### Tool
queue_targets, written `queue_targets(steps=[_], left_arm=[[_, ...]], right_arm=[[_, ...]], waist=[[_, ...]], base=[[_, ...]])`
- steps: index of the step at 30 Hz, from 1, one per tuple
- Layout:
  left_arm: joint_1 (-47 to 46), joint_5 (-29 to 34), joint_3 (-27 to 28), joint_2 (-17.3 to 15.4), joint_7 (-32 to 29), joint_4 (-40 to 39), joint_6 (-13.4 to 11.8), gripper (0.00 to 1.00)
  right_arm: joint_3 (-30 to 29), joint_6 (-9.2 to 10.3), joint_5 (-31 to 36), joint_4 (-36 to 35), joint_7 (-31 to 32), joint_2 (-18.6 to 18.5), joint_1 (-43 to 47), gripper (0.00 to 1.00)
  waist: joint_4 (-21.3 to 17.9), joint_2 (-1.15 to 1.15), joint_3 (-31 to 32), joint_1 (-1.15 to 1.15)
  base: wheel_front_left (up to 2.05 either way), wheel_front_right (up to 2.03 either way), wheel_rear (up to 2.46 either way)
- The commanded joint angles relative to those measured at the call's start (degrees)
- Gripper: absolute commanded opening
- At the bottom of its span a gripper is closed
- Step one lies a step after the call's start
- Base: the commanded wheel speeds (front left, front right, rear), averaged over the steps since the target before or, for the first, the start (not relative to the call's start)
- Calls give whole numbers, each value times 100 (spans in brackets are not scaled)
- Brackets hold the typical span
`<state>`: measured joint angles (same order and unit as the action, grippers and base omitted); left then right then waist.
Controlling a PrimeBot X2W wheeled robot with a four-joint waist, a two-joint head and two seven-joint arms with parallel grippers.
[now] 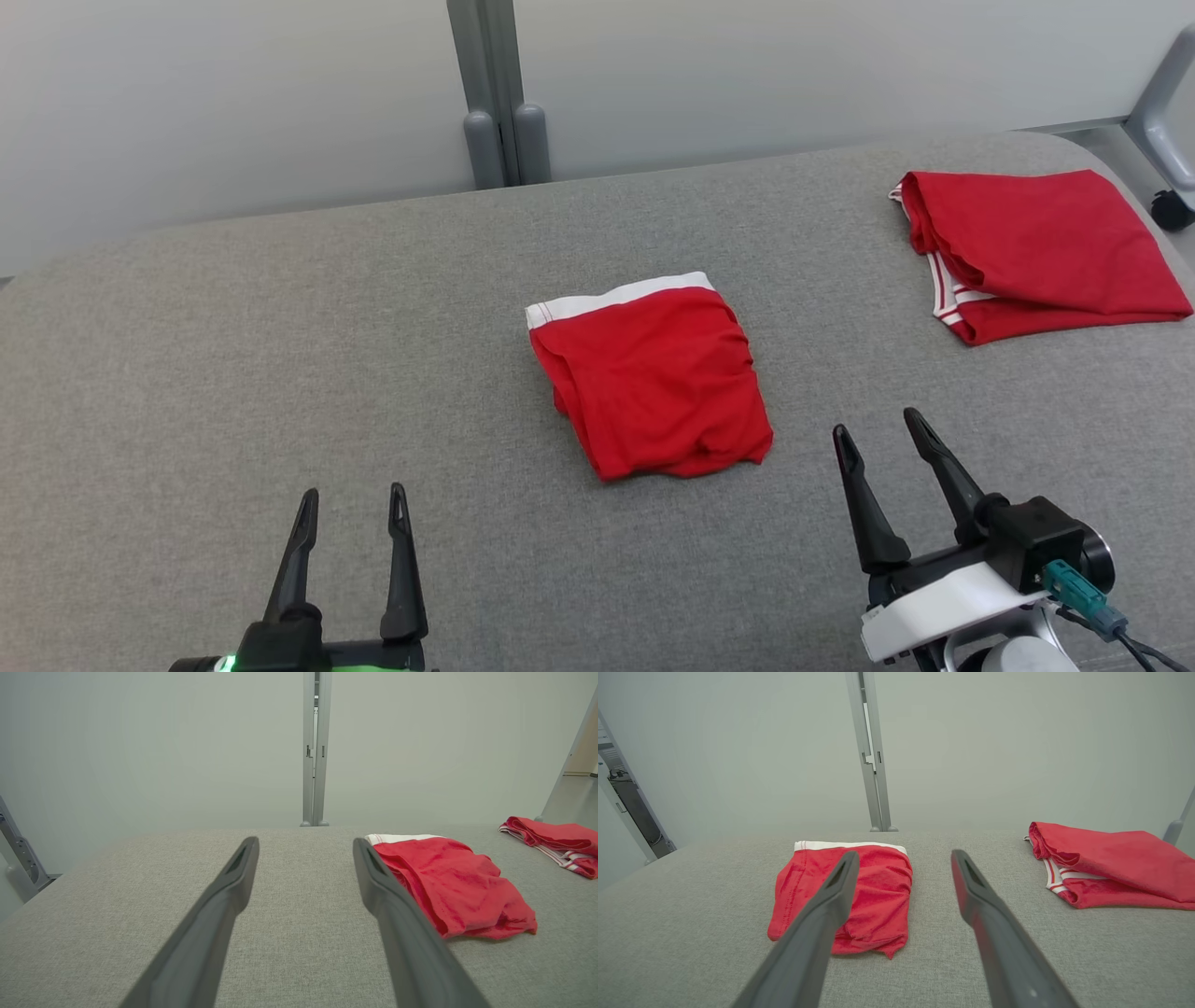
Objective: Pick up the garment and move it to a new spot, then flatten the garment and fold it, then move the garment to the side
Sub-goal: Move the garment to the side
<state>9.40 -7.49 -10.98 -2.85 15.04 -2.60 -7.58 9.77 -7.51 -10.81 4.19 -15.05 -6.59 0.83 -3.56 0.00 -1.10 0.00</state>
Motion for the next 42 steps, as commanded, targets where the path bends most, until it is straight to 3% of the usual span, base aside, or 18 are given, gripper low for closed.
queue_targets(steps=[1,28,36,38,42], left_arm=[[95,11,8,-11,16,7,-33,100],[21,68,-127,-11,16,-46,-10,100],[-213,145,-284,-11,16,-119,8,100],[-288,174,-332,-12,16,-106,26,100],[-498,184,-392,-12,16,-59,62,100]], right_arm=[[13,6,-13,19,-14,-24,24,100],[120,6,-166,75,-14,-119,1,100],[257,7,-1274,389,-14,-287,-702,100],[487,6,-1939,628,-14,-424,-985,100],[1241,6,-3403,1175,62,-1072,-1641,100]], waist=[[5,0,17,0],[156,0,3,0],[285,0,-446,0],[338,0,-584,0],[490,0,-838,0]], base=[[0,0,0],[0,0,0],[0,0,0],[0,0,0],[0,0,0]])
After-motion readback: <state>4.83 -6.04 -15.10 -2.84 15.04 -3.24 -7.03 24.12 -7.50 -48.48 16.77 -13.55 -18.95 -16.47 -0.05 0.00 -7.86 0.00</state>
